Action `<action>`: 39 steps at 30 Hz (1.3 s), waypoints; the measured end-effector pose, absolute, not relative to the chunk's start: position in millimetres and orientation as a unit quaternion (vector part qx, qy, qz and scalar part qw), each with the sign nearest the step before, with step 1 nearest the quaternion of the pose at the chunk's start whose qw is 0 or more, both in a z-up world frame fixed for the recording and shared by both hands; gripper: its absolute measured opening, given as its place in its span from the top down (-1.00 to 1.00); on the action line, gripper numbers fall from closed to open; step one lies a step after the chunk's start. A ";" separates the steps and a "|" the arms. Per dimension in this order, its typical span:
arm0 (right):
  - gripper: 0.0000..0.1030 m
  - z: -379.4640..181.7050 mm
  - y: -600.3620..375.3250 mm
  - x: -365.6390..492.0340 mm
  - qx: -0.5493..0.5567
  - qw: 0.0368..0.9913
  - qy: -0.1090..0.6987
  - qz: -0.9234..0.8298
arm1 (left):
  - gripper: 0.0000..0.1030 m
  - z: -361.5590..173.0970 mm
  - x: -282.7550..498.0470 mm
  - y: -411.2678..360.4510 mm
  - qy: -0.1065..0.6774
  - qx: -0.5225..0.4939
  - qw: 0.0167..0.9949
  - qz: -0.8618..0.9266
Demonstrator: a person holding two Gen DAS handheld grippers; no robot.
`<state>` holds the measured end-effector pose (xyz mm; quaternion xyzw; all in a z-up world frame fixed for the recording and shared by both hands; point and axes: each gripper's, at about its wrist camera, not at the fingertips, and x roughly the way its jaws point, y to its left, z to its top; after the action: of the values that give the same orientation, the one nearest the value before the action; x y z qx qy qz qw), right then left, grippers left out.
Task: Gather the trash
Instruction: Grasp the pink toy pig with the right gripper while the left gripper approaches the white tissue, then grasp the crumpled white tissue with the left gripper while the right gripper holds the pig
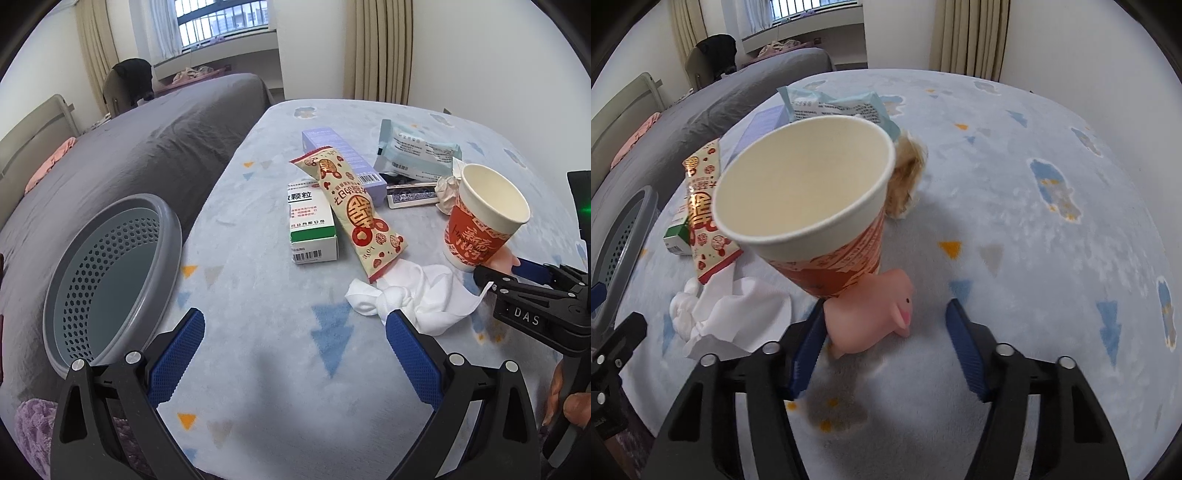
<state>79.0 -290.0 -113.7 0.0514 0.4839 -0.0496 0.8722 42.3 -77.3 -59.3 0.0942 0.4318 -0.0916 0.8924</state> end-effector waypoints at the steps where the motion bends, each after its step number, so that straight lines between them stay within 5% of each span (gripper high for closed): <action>1: 0.13 -113.0 -289.2 77.6 0.053 0.872 0.484 -0.045 | -0.88 -58.9 41.3 -78.3 0.432 0.094 0.892 -0.093; 22: 0.23 -97.0 -325.8 34.7 0.139 0.878 0.454 -0.056 | -0.88 -54.9 38.9 -121.4 0.436 0.098 0.884 -0.138; 34: 0.23 -102.2 -334.0 33.7 0.166 0.872 0.460 -0.043 | -0.86 -101.2 65.8 -135.1 0.481 0.087 0.861 -0.139; 37: 0.23 -101.5 -332.6 33.7 0.164 0.873 0.459 -0.040 | -0.60 -100.9 64.3 -132.6 0.471 0.078 0.866 -0.148; 39: 0.23 -100.9 -331.6 33.4 0.162 0.873 0.458 -0.040 | -0.11 -97.7 62.3 -133.8 0.465 0.079 0.867 -0.160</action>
<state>33.4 -331.6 -100.9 0.1619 0.4581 -0.0398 0.8731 62.3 -133.8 -97.7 0.0794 0.4654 -0.1601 0.8669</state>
